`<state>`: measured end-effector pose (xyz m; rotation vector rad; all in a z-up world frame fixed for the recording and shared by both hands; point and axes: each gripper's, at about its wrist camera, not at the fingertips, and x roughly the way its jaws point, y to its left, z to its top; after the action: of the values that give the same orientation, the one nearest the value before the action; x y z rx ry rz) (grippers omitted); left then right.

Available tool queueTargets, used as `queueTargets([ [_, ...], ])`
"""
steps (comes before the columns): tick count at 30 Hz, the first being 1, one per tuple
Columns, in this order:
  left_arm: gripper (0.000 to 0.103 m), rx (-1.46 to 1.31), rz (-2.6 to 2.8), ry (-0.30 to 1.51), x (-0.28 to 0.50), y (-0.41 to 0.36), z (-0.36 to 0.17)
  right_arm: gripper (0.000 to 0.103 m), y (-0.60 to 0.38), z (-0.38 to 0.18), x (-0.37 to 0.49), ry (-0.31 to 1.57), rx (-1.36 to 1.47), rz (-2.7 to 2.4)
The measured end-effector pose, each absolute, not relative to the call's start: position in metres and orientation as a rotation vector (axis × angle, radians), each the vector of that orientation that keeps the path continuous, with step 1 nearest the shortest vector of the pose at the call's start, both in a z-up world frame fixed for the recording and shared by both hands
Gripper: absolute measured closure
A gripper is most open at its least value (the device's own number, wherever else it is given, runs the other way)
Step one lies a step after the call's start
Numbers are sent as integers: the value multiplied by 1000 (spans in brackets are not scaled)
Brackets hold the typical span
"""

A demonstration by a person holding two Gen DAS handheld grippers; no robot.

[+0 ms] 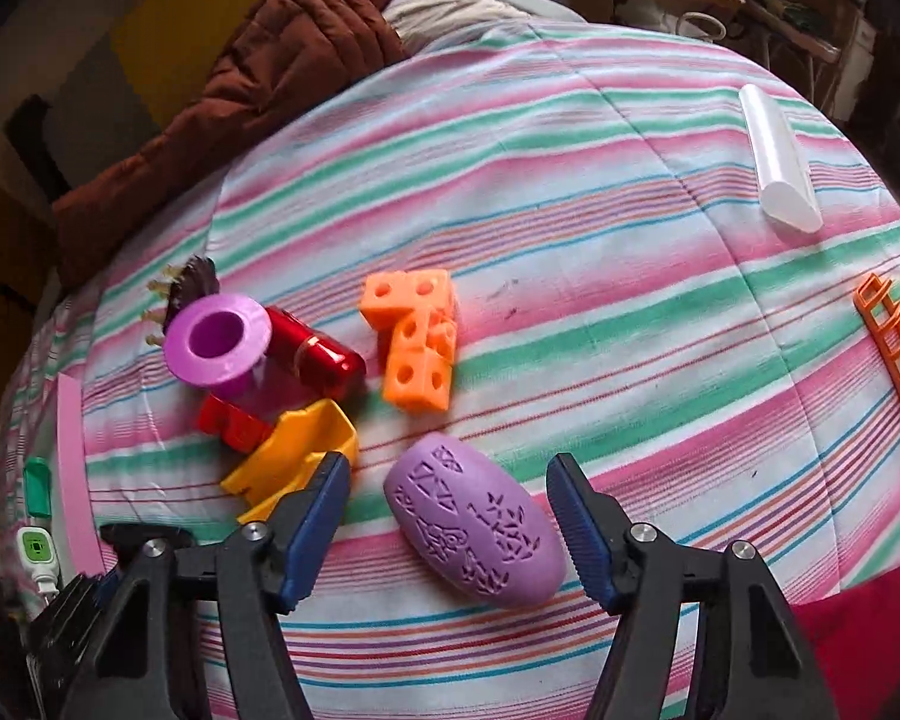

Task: Organize rigid objects
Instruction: 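Grasp the black-lidded clear jar with the left gripper, then place the jar beside the green stand with the left gripper while the right gripper grasps the purple egg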

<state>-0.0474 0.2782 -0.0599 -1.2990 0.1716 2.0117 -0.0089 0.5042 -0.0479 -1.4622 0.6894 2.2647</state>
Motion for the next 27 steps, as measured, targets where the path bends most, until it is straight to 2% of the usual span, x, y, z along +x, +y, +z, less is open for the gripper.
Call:
queueTargets([
  [9, 58, -1294, 2011, 161, -37, 271, -60, 34, 496, -55, -11, 598, -1550, 2245],
  [11, 58, -1304, 2005, 152, -38, 271, -62, 42, 490, -59, -13, 531, -1586, 2236],
  [12, 59, -1309, 2003, 151, -38, 272, -63, 56, 487, -61, -14, 480, -1607, 2224],
  [13, 59, -1310, 2006, 161, -38, 273, -65, 59, 482, -62, -16, 407, -1614, 2217],
  [16, 59, -1302, 2012, 188, -37, 274, -66, 59, 476, -62, -16, 353, -1617, 2228],
  [27, 60, -1274, 2026, 200, -35, 274, -68, 58, 479, -64, -13, 348, -1616, 2235],
])
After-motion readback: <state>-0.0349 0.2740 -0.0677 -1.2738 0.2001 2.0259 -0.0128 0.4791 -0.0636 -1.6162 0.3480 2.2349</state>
